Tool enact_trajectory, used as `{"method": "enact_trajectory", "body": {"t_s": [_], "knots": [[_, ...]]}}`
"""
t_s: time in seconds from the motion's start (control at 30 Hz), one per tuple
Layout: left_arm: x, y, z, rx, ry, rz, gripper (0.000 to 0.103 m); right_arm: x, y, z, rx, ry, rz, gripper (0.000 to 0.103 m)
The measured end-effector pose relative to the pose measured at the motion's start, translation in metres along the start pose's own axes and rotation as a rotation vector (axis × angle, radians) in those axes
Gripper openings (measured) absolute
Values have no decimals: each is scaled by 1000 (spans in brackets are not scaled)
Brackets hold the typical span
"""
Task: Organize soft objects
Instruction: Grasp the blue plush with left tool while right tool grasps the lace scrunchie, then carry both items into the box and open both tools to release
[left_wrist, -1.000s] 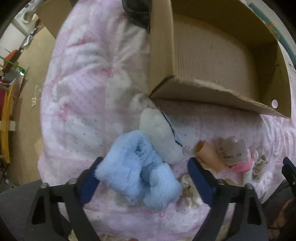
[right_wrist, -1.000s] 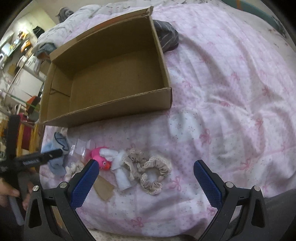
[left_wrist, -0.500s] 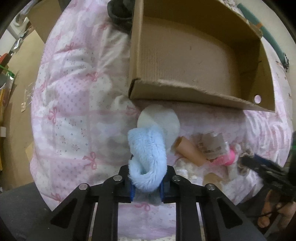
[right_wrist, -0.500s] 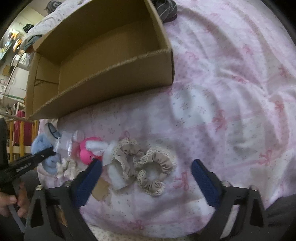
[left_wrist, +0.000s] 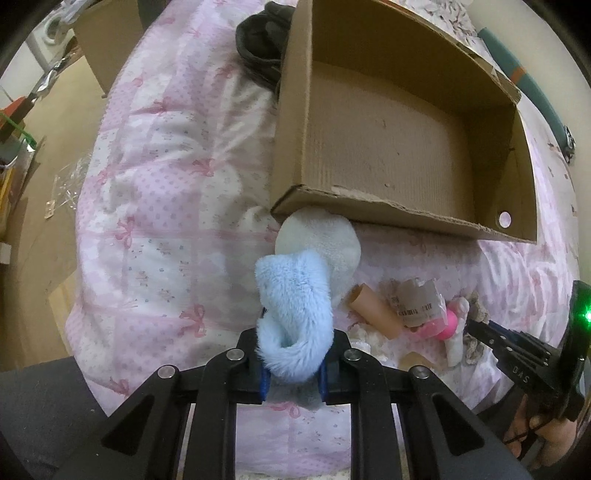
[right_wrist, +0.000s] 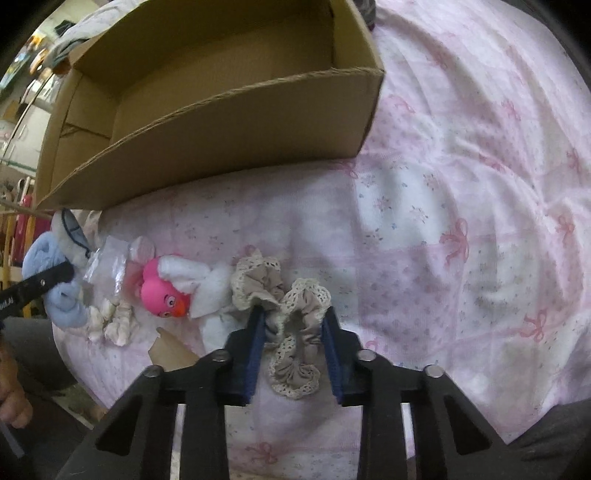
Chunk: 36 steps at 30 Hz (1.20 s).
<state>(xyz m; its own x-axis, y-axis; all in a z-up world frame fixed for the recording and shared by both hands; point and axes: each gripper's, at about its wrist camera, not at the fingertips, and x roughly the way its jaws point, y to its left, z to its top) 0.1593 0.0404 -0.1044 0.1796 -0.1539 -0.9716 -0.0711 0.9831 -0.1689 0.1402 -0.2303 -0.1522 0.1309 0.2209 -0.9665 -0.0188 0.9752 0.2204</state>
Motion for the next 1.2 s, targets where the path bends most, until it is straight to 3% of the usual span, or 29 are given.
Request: {"method": "enact_trajectory", "body": {"t_s": [0.2, 0.37, 0.5, 0.7, 0.8, 1.0, 1.2], "knots": [[-13, 20, -3, -55, -30, 1, 17, -20, -3, -3, 14, -75, 25, 15], [-20, 25, -1, -59, -45, 12, 17, -55, -10, -5, 56, -256, 46, 15], [-17, 22, 0, -65, -45, 30, 17, -54, -14, -6, 66, -240, 82, 15], [-12, 14, -1, -69, -61, 68, 17, -64, -23, -6, 67, -285, 128, 15], [-25, 17, -3, -89, -95, 54, 17, -74, -25, -4, 65, -313, 158, 15], [-59, 24, -5, -114, -182, 94, 17, -97, -17, -8, 23, -385, 249, 14], [-105, 20, -11, -103, -290, 52, 17, -124, -21, -15, 11, -448, 312, 14]]}}
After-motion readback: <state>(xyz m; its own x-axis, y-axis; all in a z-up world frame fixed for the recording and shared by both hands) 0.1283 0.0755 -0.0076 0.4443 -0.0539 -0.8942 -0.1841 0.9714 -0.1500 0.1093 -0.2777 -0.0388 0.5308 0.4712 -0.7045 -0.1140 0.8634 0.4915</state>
